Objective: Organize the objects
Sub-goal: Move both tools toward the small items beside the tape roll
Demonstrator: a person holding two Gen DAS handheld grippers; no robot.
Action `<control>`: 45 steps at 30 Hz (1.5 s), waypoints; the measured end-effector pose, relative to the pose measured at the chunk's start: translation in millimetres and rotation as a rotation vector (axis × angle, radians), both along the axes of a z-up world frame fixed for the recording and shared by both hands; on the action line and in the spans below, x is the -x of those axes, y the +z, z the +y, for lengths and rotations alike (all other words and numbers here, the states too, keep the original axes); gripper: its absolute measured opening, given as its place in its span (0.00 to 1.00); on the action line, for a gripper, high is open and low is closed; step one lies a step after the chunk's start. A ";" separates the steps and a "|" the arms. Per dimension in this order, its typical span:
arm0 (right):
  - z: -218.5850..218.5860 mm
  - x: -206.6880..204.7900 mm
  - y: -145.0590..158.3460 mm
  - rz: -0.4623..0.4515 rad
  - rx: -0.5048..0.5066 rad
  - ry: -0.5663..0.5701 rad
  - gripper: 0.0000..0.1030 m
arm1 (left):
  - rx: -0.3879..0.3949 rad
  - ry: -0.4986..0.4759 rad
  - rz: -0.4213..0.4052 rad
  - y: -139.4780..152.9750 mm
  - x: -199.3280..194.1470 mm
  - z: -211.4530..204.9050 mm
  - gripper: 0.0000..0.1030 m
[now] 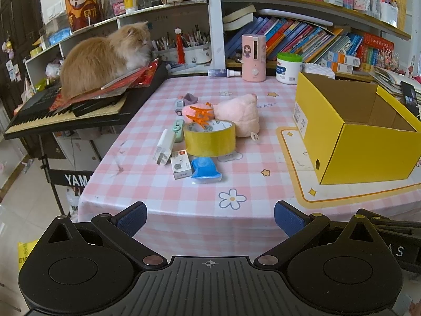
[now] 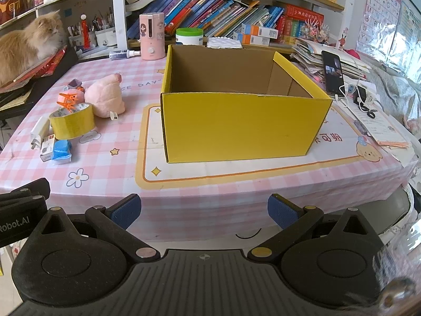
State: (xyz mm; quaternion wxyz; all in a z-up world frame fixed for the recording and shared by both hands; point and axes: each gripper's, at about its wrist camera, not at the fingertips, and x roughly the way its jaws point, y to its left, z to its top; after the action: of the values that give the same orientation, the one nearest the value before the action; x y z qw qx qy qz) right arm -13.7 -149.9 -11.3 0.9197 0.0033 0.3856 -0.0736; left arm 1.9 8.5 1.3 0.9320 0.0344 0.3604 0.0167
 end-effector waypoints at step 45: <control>40.3 -23.5 -4.7 0.026 -0.049 0.154 0.96 | 0.069 0.130 0.051 -10.6 -9.4 51.8 1.00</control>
State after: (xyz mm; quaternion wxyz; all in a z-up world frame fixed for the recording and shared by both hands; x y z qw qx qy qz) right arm 9.8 -109.6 -16.0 0.9172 -0.0047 0.3984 0.0067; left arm 11.2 60.3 -9.3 0.9201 -0.0208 0.3859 0.0640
